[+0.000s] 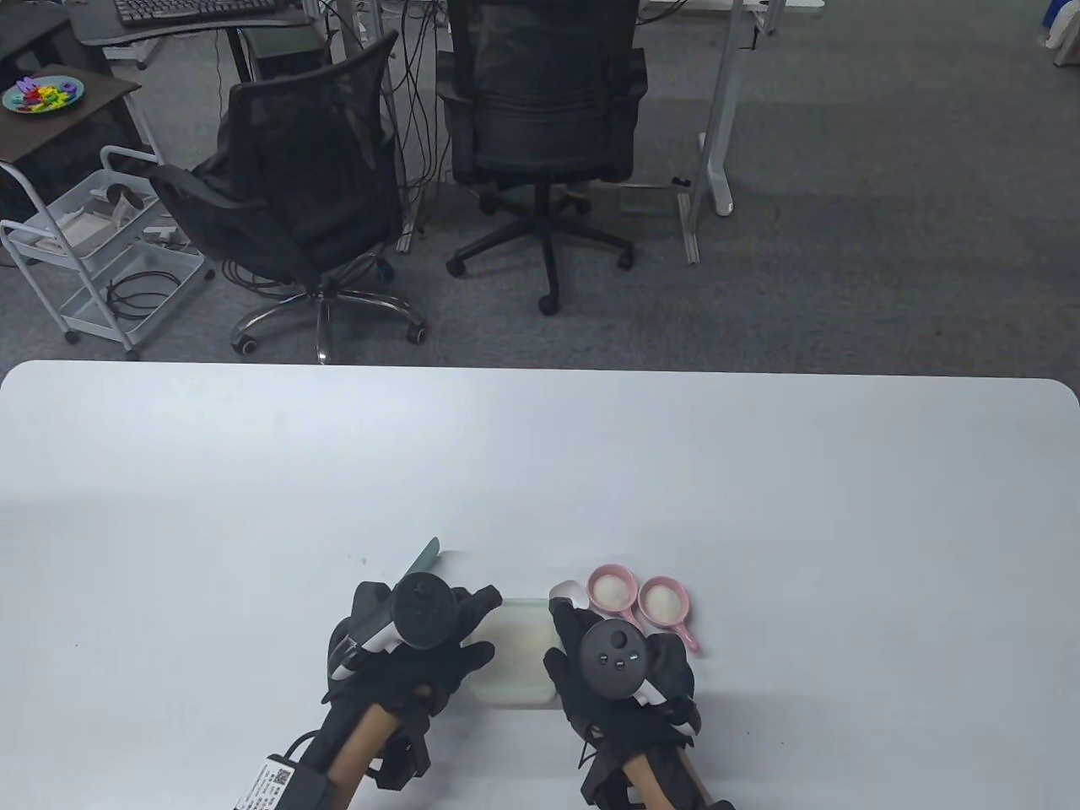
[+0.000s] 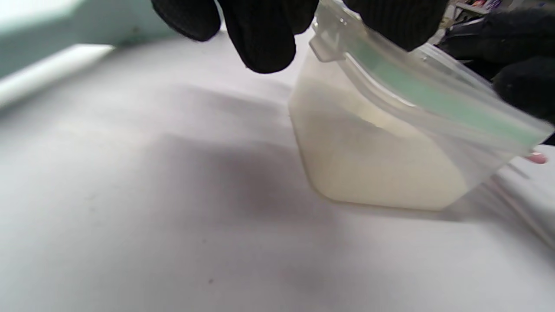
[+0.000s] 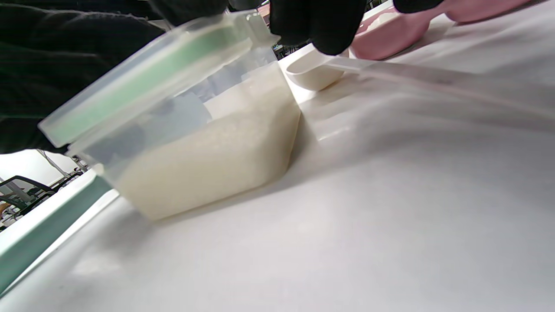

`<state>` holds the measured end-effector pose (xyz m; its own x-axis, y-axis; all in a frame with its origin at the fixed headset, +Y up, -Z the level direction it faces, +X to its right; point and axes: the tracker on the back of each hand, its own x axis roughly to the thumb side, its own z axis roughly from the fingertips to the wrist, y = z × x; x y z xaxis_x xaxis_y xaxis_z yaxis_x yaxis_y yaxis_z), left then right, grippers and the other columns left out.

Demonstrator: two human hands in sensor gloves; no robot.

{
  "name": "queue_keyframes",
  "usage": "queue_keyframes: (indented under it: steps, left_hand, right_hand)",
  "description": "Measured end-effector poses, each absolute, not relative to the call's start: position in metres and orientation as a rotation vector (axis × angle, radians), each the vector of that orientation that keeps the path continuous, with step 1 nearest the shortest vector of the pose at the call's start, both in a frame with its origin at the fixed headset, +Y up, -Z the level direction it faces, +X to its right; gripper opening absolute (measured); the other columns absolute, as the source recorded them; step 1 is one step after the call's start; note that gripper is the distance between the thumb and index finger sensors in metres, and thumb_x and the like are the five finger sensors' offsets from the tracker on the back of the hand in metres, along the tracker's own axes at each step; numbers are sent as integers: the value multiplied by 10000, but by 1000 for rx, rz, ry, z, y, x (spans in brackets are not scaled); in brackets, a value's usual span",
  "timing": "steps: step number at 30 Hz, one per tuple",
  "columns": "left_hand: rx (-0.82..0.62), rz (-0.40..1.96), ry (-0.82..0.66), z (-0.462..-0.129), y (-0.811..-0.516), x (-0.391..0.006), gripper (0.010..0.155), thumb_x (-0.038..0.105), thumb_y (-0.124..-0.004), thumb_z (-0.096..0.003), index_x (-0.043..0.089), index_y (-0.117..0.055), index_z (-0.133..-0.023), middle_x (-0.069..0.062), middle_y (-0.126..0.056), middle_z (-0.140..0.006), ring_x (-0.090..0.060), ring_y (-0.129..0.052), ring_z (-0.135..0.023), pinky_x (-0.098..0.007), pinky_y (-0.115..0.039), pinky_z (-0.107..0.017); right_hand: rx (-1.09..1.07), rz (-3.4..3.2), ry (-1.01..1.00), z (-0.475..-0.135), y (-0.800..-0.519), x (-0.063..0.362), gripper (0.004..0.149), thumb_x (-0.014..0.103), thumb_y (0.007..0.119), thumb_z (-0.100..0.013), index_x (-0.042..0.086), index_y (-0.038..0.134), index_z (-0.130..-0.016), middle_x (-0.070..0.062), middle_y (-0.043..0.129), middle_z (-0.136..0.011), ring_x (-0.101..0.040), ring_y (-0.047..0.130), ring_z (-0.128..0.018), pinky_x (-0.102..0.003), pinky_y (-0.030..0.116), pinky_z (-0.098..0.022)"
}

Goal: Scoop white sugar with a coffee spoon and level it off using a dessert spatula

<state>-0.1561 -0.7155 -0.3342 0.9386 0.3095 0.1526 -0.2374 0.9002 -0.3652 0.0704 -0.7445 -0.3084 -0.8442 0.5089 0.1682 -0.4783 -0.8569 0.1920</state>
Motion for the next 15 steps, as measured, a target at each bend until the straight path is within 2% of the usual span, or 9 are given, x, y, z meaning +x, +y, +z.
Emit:
queue_keyframes:
  steps: [2,3,4,8,15]
  left_hand:
    - [-311,177,-175,-329,-711,-151,668,551,-772,-564,540,-468,-1159,-30,-589,-1224,-274,-877,-992,-634,-658,-766]
    - [-299,141,-167,-328,-710,-149,644,597,-720,-558,573,-438,-1137,-16,-576,-1206,-288,-836,-1000,-666,-613,-756]
    - [-289,116,-155,-326,-709,-147,654,567,-738,-581,535,-449,-1166,-1,-602,-1193,-255,-844,-1009,-631,-632,-791]
    - [-279,100,-150,-324,-708,-142,654,539,-737,-584,485,-457,-1173,60,-795,-1051,-189,-939,-908,-610,-657,-787]
    - [-269,169,-162,-326,-710,-147,652,520,-765,-576,447,-494,-1165,49,-858,-1023,-180,-995,-875,-602,-680,-777]
  right_hand:
    - [282,2624,171,-307,-743,69,672,353,682,-638,123,355,-1179,-222,485,-1196,-446,593,-1042,-749,398,-753]
    - [278,2645,155,-306,-742,68,670,355,685,-637,121,367,-1178,-218,495,-1186,-442,600,-1032,-746,402,-753]
    - [281,2666,144,-305,-742,67,665,358,684,-636,122,375,-1176,-210,513,-1174,-435,616,-1018,-744,407,-754]
    - [296,2741,94,-302,-739,62,645,348,685,-635,105,410,-1166,-175,598,-1124,-400,685,-966,-735,426,-756]
    - [298,2733,97,-302,-738,61,640,344,689,-634,97,423,-1161,-176,618,-1124,-398,709,-963,-741,426,-753]
